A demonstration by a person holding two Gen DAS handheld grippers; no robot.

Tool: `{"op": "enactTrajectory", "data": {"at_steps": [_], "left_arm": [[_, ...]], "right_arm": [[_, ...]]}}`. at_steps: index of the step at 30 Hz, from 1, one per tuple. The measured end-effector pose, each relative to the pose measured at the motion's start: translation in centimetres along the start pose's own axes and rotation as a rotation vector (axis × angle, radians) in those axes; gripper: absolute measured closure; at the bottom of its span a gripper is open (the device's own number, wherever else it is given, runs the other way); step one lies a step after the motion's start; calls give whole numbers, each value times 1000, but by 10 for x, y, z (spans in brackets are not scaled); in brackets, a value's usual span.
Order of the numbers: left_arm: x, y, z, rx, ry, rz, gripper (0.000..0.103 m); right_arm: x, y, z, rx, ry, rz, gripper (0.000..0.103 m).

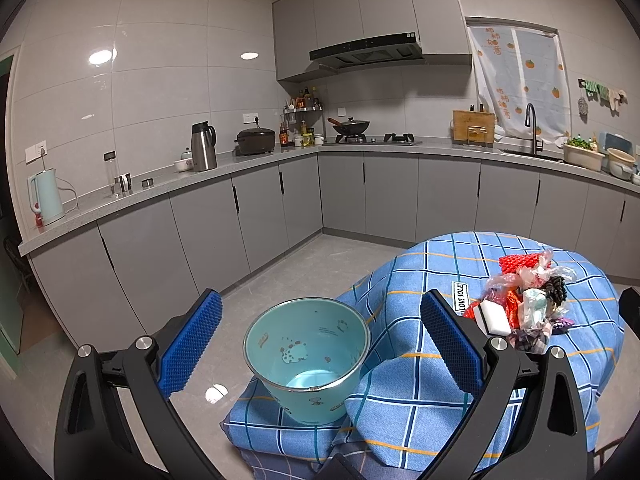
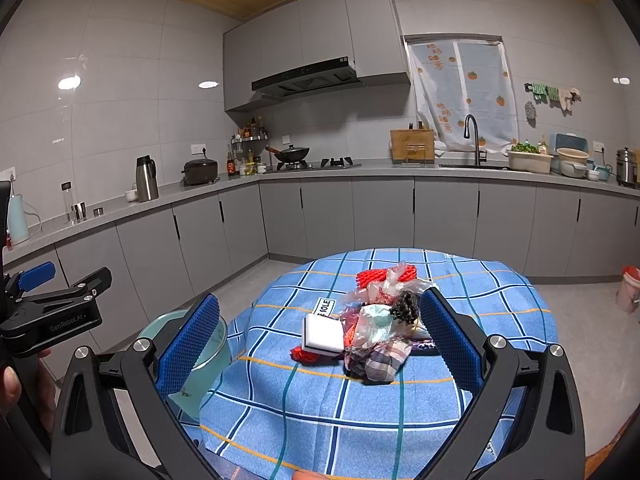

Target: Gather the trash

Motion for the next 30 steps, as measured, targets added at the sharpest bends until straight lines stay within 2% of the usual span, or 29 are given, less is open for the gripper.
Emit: {"op": "enactTrajectory", "data": {"at_steps": [18, 25, 30], "left_arm": [[-1, -10, -6, 7, 0, -21, 5], [-20, -41, 8, -1, -24, -76, 5], [-38, -73, 49, -60, -88, -119, 5]], "right_arm": [[-3, -4, 3, -16, 3, -6, 4], [-14, -27, 37, -106, -10, -31, 4], [-34, -57, 76, -194, -31, -90, 4]]}}
Point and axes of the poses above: each gripper's, at about its wrist camera, not at the fingertips, and y roughly against the way its jaws point, z to its right, x to its top, the point moved 8 cm from there along -y, roughly the way its jaws point
